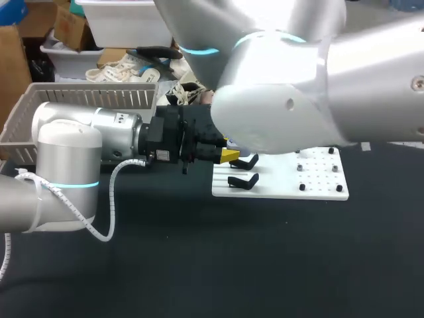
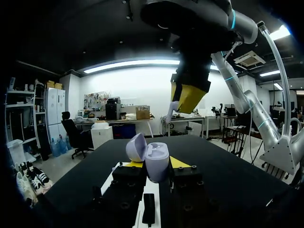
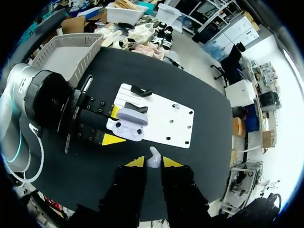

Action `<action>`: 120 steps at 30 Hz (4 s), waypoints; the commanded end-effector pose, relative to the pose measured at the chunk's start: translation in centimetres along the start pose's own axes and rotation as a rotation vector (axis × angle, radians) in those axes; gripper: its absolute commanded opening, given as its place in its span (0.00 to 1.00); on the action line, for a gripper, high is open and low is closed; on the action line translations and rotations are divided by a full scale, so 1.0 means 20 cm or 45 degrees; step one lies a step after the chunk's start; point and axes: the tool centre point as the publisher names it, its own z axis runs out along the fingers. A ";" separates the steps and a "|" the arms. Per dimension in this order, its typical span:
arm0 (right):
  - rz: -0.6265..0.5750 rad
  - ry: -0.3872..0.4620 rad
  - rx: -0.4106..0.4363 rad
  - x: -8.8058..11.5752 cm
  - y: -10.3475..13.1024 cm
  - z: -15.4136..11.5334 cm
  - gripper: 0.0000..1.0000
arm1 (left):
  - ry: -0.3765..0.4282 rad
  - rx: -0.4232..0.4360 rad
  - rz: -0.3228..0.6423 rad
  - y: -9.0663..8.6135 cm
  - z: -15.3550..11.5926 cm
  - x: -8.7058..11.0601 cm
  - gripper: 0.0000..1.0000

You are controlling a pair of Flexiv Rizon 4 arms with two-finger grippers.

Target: Pick up each earbud case from the left stands, insert the matching earbuds, close the lid, and place the case in the box.

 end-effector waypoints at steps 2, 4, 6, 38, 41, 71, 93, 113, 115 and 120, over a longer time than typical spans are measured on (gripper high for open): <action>0.286 0.251 -0.071 -0.05 0.00 -0.04 0.00 | 0.000 -0.007 0.002 -0.01 0.00 0.00 0.00; 0.324 0.276 -0.106 -0.04 -0.02 -0.04 0.00 | 0.000 -0.007 0.002 -0.01 0.00 0.00 0.00; 0.337 0.289 -0.153 -0.03 -0.03 -0.05 0.00 | 0.000 -0.007 0.002 -0.01 0.00 0.00 0.00; 0.675 0.529 -0.125 -0.03 0.01 -0.05 0.00 | 0.000 -0.007 0.002 -0.01 0.00 0.00 0.00; 0.675 0.529 -0.125 -0.03 0.01 -0.05 0.00 | 0.000 -0.007 0.002 -0.01 0.00 0.00 0.00; 0.759 0.538 -0.157 -0.09 -0.03 -0.06 0.00 | 0.000 -0.007 0.002 -0.01 0.00 0.00 0.00; 0.795 0.452 -0.157 -0.10 0.10 -0.04 0.00 | 0.000 -0.007 0.002 -0.01 0.00 0.00 0.00; 0.782 0.457 -0.138 -0.11 0.13 0.03 0.00 | 0.000 -0.007 0.002 -0.01 0.00 0.00 0.00; 0.782 0.456 -0.135 -0.12 0.13 0.03 0.00 | 0.000 -0.007 0.002 -0.01 0.00 0.00 0.00; 0.782 0.458 -0.132 -0.14 0.14 0.04 0.00 | 0.000 -0.007 0.002 -0.01 0.00 0.00 0.00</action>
